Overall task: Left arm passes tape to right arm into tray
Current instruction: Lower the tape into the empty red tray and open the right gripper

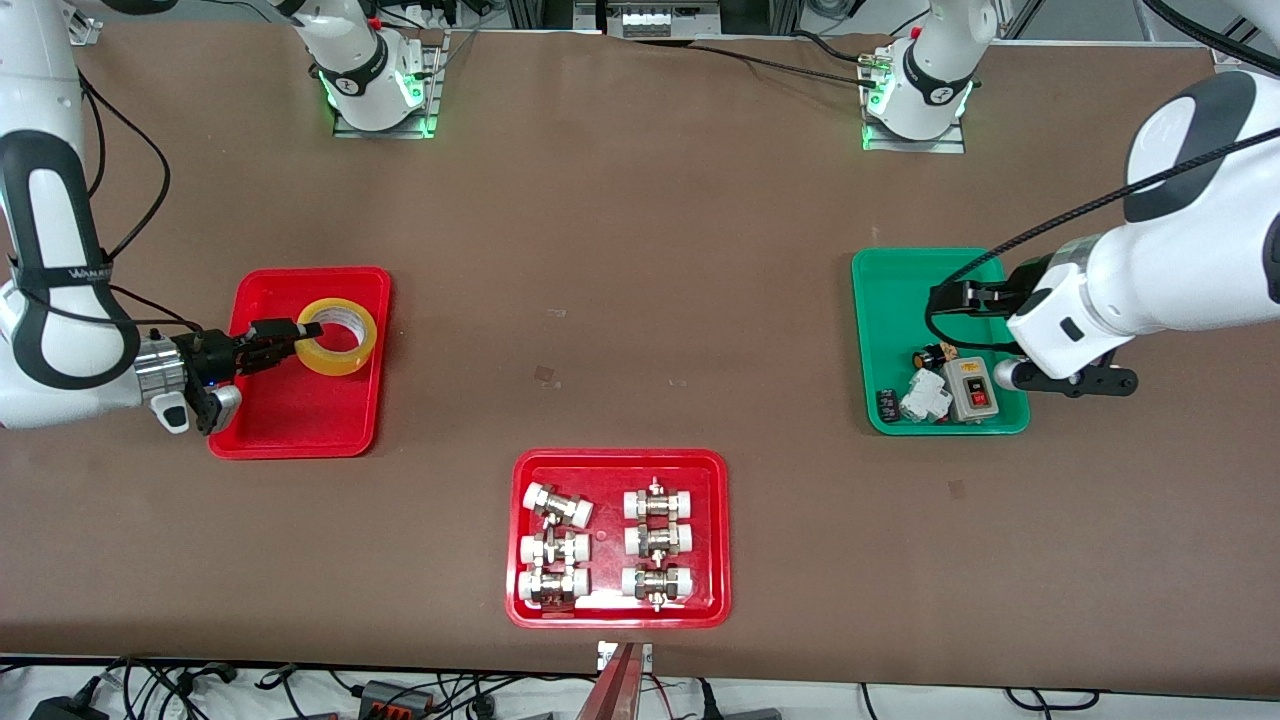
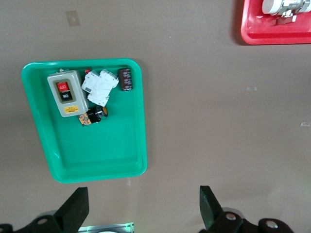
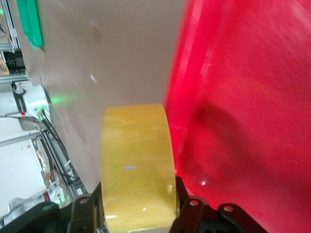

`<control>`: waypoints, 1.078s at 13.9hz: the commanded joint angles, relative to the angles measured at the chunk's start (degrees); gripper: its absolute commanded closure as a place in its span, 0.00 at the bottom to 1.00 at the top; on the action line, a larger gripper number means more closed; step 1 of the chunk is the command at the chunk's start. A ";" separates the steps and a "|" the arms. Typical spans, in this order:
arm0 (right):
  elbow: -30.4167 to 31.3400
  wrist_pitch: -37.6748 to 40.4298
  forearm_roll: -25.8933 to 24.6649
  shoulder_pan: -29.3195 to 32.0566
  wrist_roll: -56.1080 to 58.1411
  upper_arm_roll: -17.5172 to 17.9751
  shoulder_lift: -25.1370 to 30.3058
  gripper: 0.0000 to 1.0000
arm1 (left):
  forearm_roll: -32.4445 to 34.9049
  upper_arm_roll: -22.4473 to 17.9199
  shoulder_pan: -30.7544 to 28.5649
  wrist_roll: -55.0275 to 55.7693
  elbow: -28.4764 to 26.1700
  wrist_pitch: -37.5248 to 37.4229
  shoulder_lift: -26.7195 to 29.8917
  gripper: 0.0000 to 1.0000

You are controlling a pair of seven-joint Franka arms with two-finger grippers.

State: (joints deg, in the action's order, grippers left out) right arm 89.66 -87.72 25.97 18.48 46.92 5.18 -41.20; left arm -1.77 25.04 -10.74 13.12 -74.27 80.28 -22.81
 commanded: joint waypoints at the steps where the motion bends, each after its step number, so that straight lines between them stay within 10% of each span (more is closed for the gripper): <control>1: -0.98 -0.26 -2.41 1.73 2.20 1.32 -2.04 1.00 | 2.29 0.53 0.19 -1.26 0.97 -0.83 -0.49 0.00; 5: -0.98 -2.81 -6.45 1.74 2.38 1.32 -3.36 0.45 | 4.67 -4.45 0.90 -9.23 -0.26 -2.05 0.65 0.00; 8: -0.98 -5.79 -9.87 1.12 3.51 1.50 -3.62 0.00 | 4.49 -20.87 11.41 -15.49 -5.43 -2.32 5.56 0.00; 13: -1.16 -12.21 -21.82 -3.17 6.69 1.94 0.84 0.00 | 3.79 -28.82 16.45 -19.09 -23.09 11.45 15.58 0.00; 15: -1.16 -12.22 -24.90 -5.90 4.25 1.59 5.06 0.00 | 3.44 -35.98 20.65 -18.40 -20.76 12.53 15.16 0.00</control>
State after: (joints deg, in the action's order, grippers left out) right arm 87.42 -99.98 4.12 15.19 52.50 7.14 -41.42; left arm 2.03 -4.44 5.84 -3.71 -92.30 90.25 -10.94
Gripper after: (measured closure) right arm 0.000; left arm 0.000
